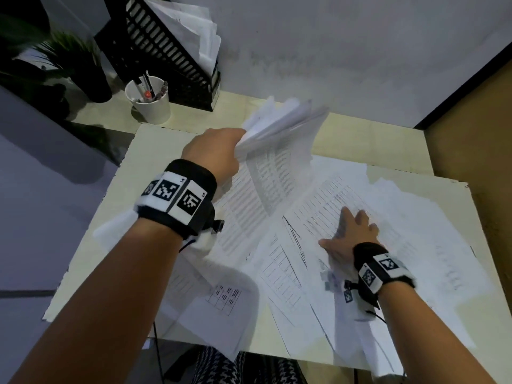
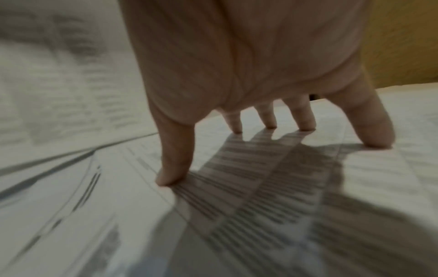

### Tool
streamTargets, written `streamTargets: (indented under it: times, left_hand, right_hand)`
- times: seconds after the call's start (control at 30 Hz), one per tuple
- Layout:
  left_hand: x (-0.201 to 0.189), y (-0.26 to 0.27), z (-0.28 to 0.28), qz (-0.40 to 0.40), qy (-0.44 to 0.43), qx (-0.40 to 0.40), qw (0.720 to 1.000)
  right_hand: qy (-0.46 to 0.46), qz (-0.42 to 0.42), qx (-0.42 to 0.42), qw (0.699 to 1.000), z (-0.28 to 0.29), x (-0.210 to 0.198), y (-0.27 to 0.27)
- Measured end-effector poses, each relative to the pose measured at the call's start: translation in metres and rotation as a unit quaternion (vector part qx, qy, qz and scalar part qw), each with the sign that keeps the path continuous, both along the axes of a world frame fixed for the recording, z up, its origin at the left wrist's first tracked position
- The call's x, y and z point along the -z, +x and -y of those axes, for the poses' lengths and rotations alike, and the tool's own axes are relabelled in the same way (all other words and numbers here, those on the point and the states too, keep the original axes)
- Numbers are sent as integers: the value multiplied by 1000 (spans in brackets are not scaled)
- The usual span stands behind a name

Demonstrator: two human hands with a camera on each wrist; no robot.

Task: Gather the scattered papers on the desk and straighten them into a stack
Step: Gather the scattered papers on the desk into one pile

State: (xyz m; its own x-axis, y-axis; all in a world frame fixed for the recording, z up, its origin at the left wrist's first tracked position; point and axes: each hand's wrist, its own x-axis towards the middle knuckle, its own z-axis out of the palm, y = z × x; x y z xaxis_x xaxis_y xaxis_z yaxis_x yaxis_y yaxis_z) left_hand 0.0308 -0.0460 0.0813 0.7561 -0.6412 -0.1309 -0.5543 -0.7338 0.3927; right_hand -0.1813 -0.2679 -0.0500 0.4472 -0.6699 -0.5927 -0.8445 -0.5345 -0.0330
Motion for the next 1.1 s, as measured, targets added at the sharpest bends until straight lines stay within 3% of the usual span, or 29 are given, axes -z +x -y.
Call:
streamTargets:
  times: [0.1,0.2,0.33,0.5,0.63,0.83,0.97,1.1]
  left_hand:
    - [-18,3,4,37,-10,0,999]
    - [-28,6,6,59,-26,-1,998]
    - [-37,3,6,92,-32,4,995]
    - [-46,-5,11,126,-29,16,991]
    - [-54,-10,16,133,-25,19,991]
    - [-88,-31,22,152,-38,31,987]
    - [-108,-42,24,102,-116,30,988]
    - [-82,-37,20,-73,-236,-30,969]
  right_hand:
    - [-49,7,-17,999,-11,-3,4]
    - [-103,50,44,992,0,-11,8]
    - [-74,11,139,987,29,-11,-1]
    - [-77,10,164,983,31,-9,-5]
    - [-111,78,187,973,29,-17,-6]
    - [-38,175,288,941,53,-54,-33]
    - [-13,114,353,929,56,-58,-66]
    - [-22,10,365,931,34,-38,-91]
